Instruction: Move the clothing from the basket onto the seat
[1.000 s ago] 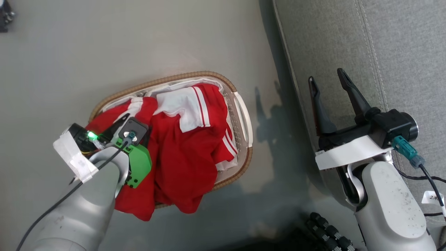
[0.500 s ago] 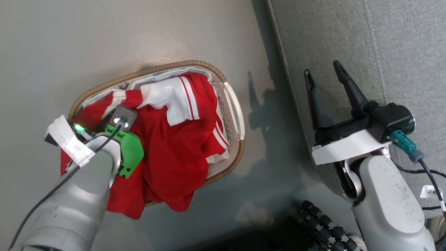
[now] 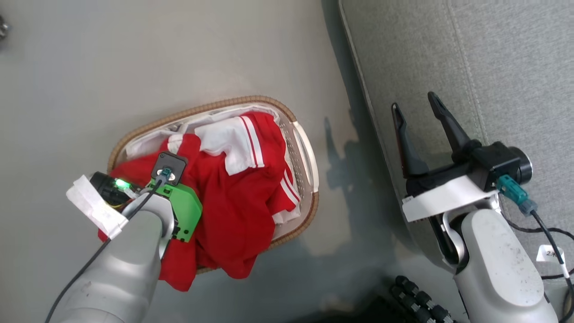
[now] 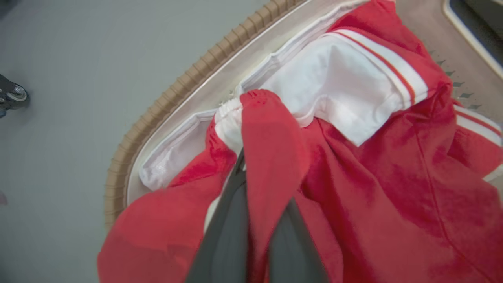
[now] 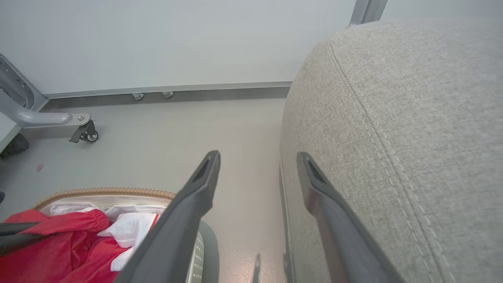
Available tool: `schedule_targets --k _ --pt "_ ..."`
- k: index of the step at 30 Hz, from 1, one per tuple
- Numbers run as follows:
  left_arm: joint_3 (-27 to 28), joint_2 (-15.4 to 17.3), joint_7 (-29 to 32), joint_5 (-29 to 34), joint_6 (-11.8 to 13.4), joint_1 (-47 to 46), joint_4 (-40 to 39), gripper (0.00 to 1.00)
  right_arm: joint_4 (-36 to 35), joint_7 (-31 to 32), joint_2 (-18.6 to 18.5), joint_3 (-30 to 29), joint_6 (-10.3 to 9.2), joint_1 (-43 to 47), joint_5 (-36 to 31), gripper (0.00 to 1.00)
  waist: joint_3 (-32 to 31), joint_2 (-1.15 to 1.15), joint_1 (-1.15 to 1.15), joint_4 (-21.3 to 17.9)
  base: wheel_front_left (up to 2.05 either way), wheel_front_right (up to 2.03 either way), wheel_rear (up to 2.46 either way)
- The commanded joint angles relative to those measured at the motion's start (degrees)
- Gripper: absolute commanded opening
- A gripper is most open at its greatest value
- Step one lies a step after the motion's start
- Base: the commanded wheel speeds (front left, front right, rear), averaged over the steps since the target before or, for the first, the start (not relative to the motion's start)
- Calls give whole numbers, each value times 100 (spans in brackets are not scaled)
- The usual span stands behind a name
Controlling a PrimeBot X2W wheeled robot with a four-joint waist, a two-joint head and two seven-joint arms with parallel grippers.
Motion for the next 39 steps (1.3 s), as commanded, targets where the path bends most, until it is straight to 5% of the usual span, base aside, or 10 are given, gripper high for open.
schedule_targets --k 1,23,39 --pt "15 -18 -66 -61 -45 119 -87 0 42 -29 -20 -37 0 116 -61 100 -365 0 -1 131 0 0 0" --pt "-66 327 -95 211 -138 1553 -3698 0 483 -28 -21 -110 0 1445 -601 100 -3090 0 -1 509 0 0 0" --pt "-351 657 -94 357 -272 526 -4664 0 482 -28 -20 87 0 1684 -721 100 -3988 0 -1 374 0 0 0"
